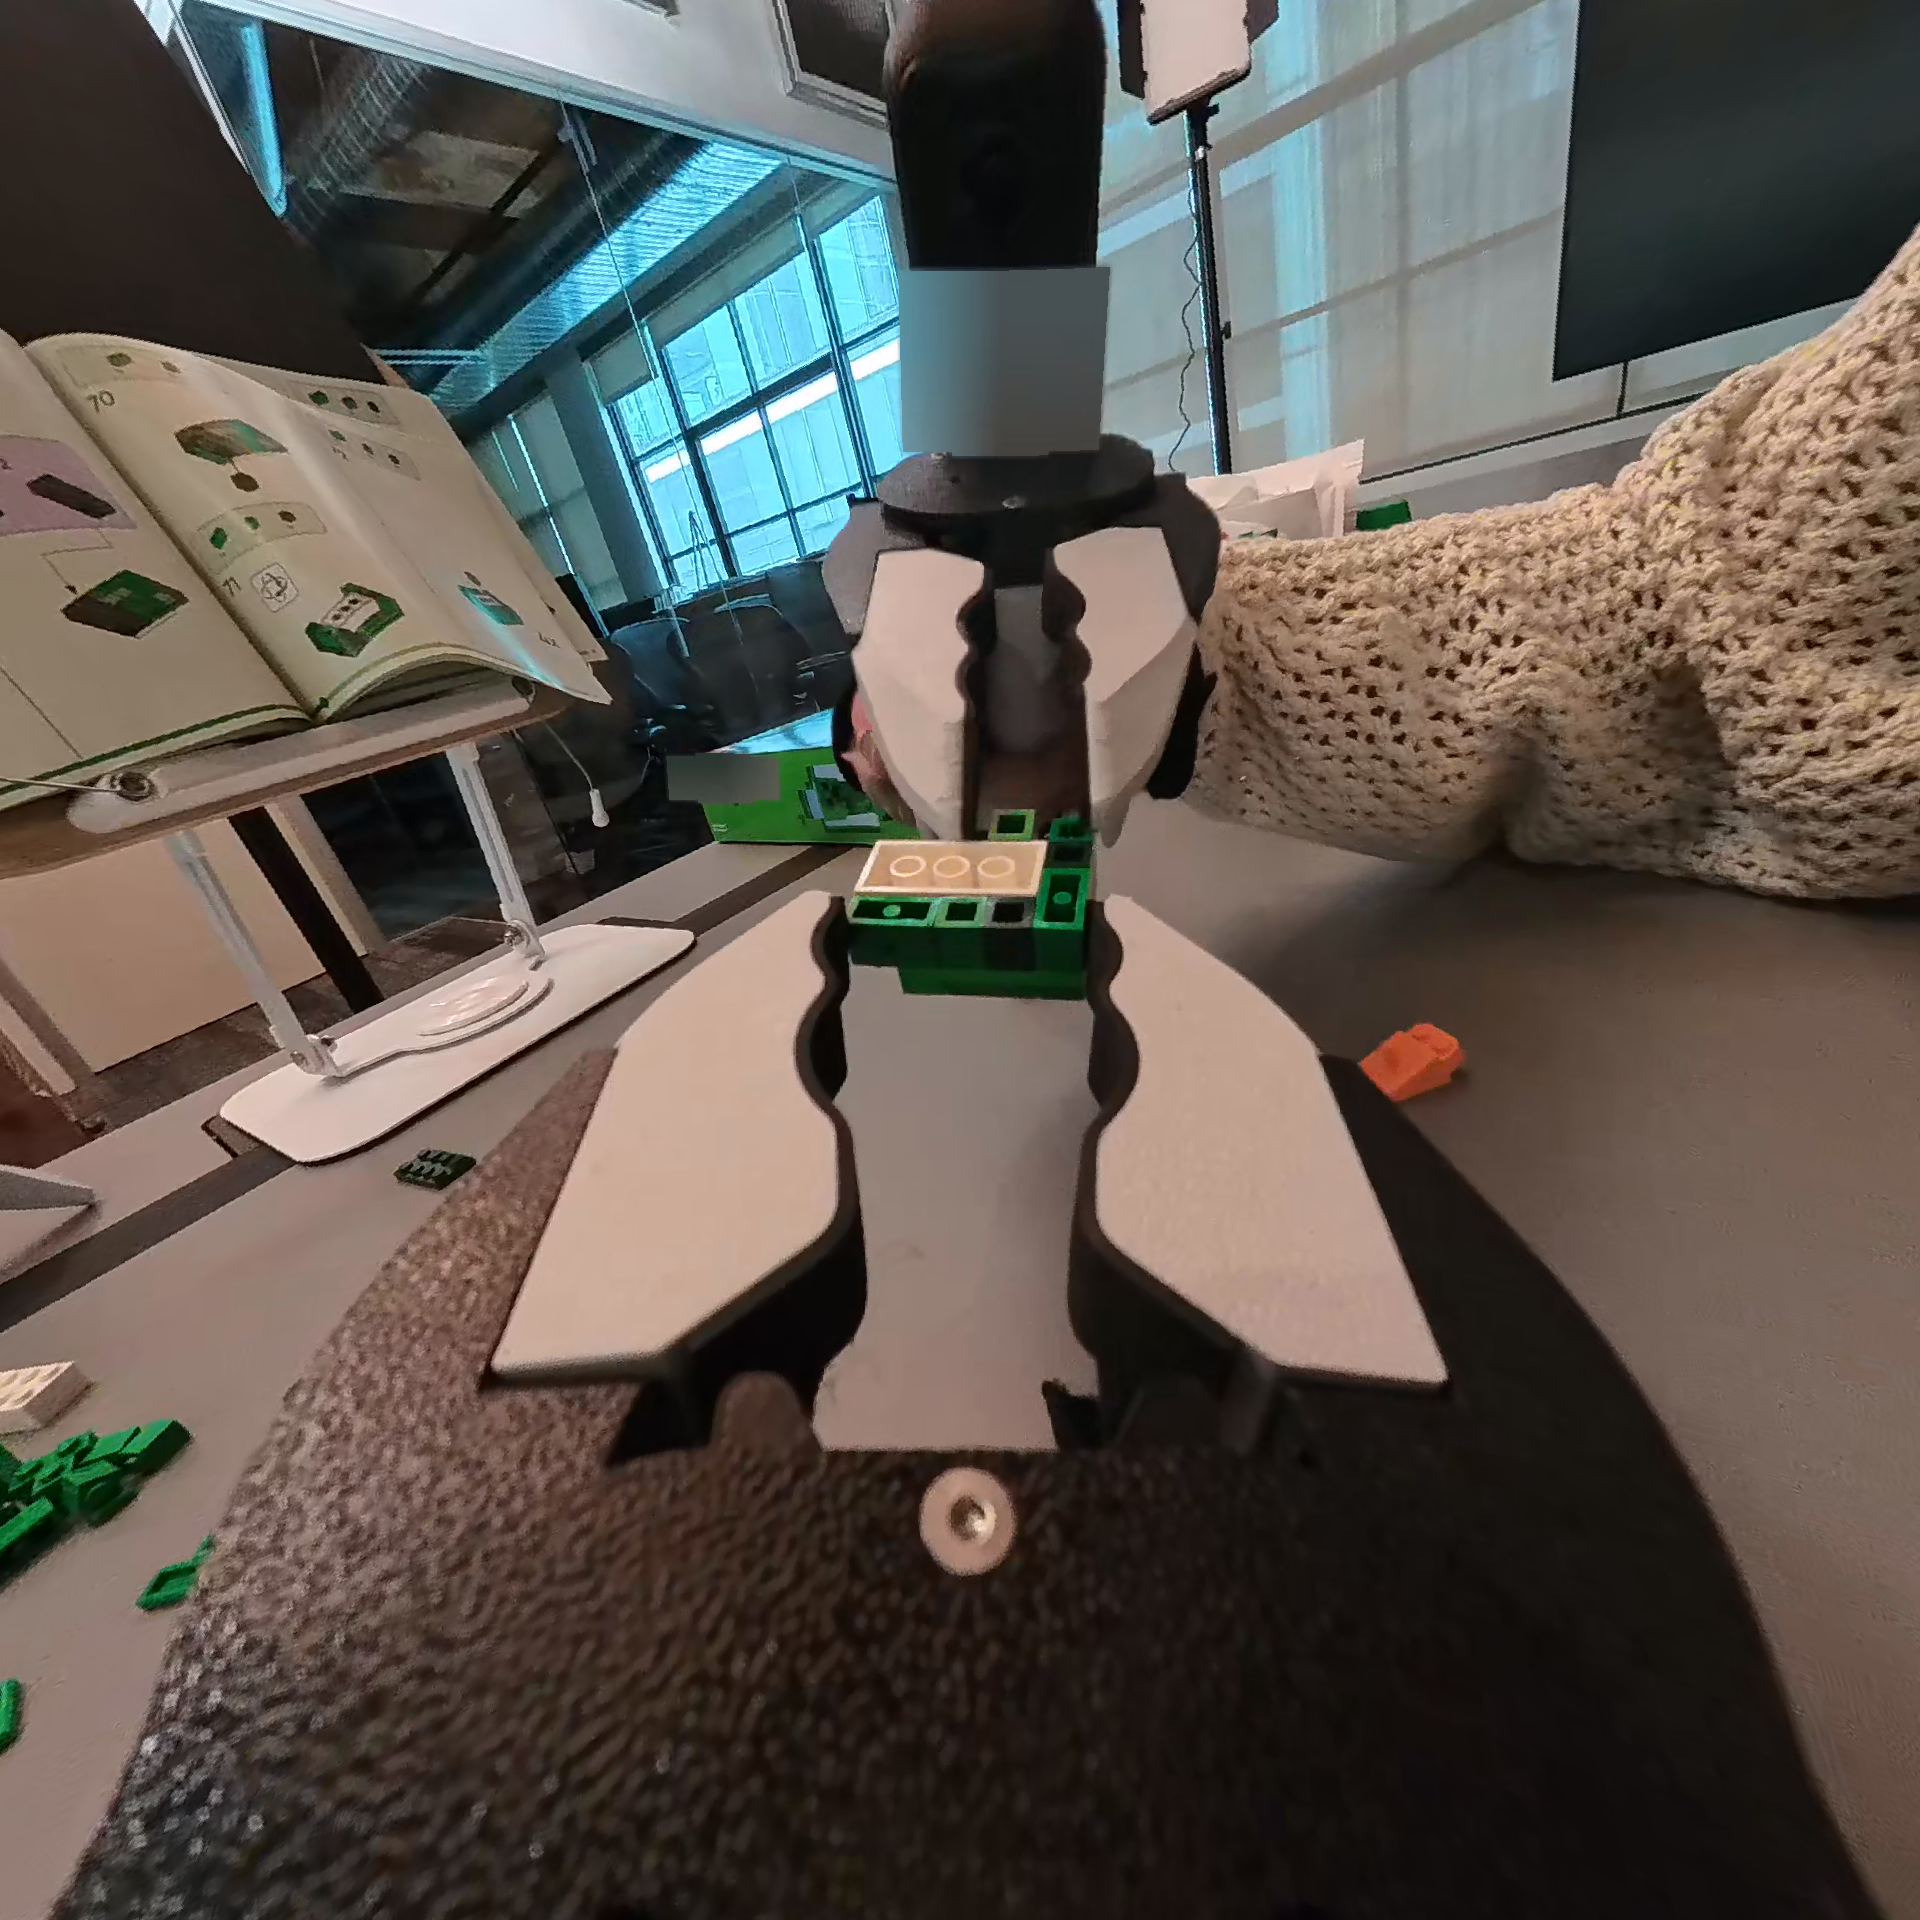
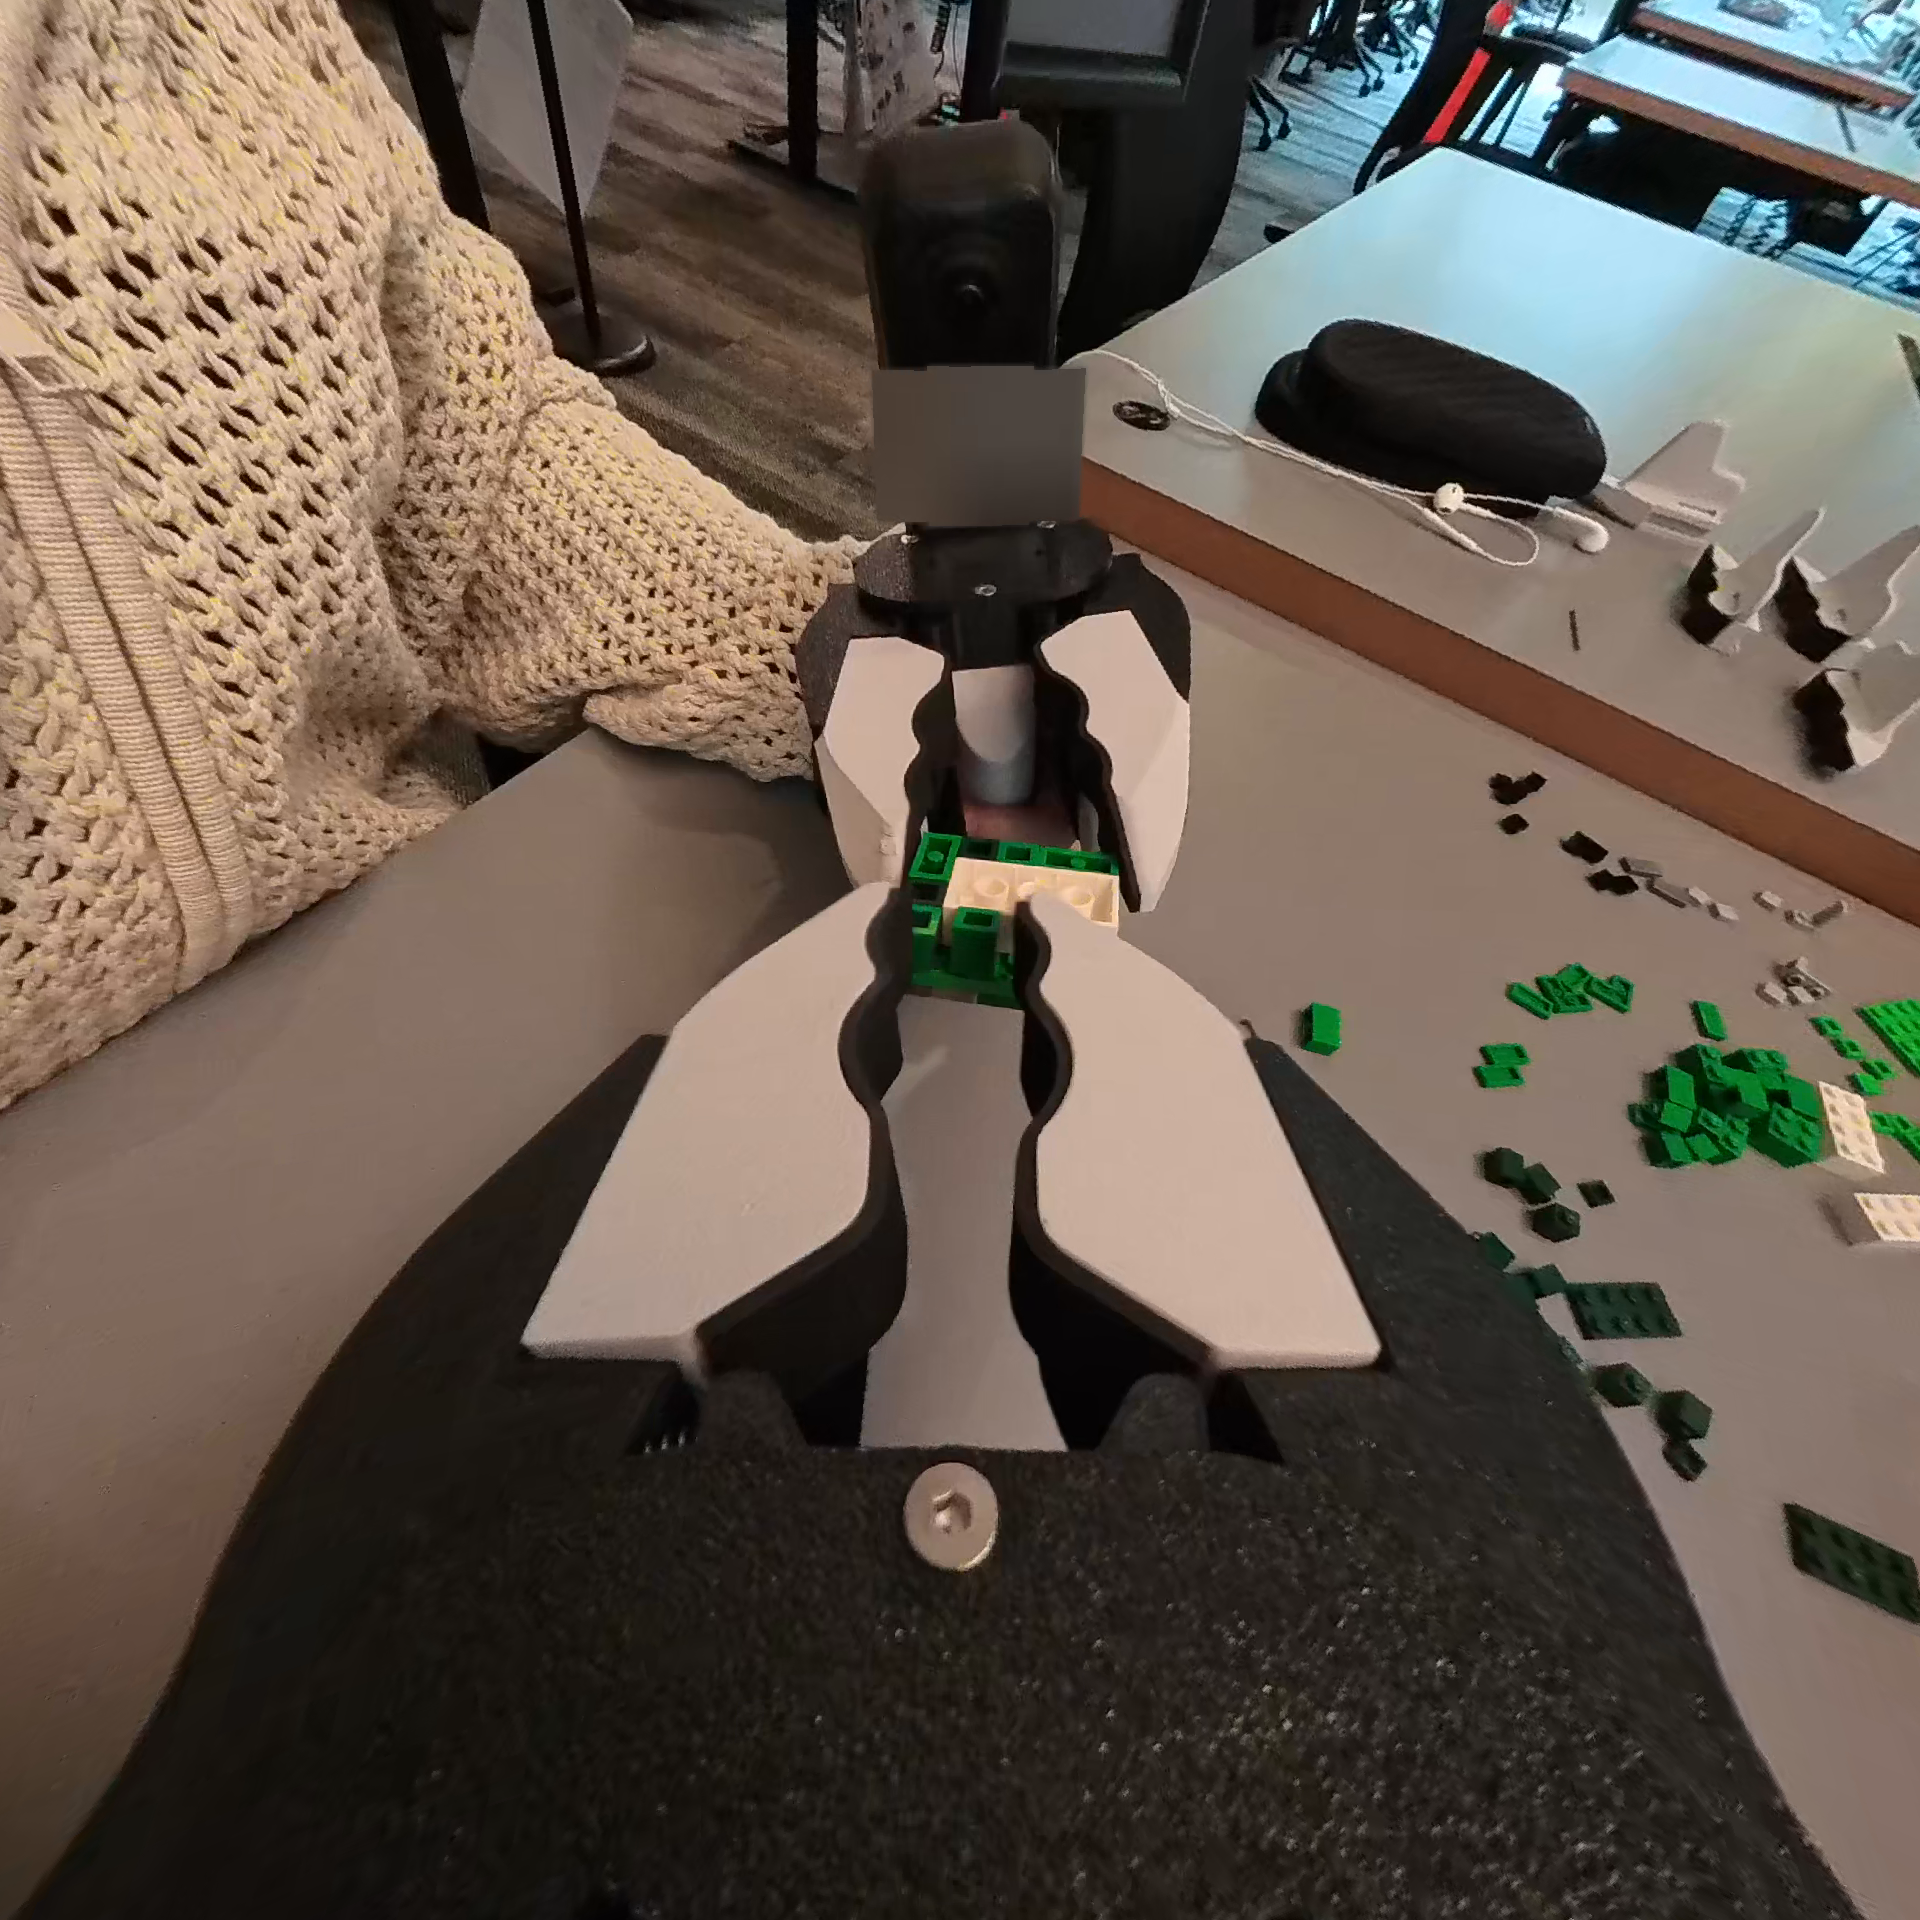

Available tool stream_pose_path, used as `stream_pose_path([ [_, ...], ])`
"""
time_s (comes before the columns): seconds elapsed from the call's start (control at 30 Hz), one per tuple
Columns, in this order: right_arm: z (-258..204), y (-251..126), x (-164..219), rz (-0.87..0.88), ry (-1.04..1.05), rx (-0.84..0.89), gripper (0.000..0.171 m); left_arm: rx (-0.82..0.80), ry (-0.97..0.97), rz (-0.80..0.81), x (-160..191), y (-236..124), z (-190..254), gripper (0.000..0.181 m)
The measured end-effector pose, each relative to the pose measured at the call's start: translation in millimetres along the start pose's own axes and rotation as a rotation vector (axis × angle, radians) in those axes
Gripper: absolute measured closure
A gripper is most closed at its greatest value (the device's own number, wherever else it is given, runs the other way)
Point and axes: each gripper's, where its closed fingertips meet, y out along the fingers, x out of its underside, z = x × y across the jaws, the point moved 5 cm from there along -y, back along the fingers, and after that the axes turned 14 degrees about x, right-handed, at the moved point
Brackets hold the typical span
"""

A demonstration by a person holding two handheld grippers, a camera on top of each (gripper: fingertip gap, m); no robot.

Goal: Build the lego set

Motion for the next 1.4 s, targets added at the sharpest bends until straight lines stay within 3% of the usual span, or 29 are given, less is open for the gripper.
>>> stream_pose_path([
  [0.2, 1, -5, 0, 0.002, -0.038, 0.101, 0.133, -0.050, -0.022, -0.033, 3, 1, -6, 0.137],
  [0.27, 3, -6, 0, -0.021, -0.139, 0.252, 0.122, -0.100, -0.043, -0.060, 7, 0, -12, 0.137],
  [0.37, 8, -5, 6, -0.139, -0.416, 0.607, 0.121, -0.146, -0.098, -0.071, 10, -2, -19, 0.137],
  [0.47, 3, 3, 14, -0.275, -0.641, 0.780, 0.120, -0.177, -0.129, -0.080, 12, -3, -23, 0.137],
  [0.73, -2, 15, 20, -0.319, -0.730, 0.783, 0.115, -0.195, -0.167, -0.034, 9, -6, -27, 0.137],
  [0.9, -2, 19, 18, -0.314, -0.866, 0.864, 0.136, -0.174, -0.187, -0.003, 7, -3, -27, 0.137],
  [1.4, -7, 25, 17, -0.278, -1.007, 0.890, 0.152, -0.137, -0.218, 0.047, 3, -2, -26, 0.137],
])
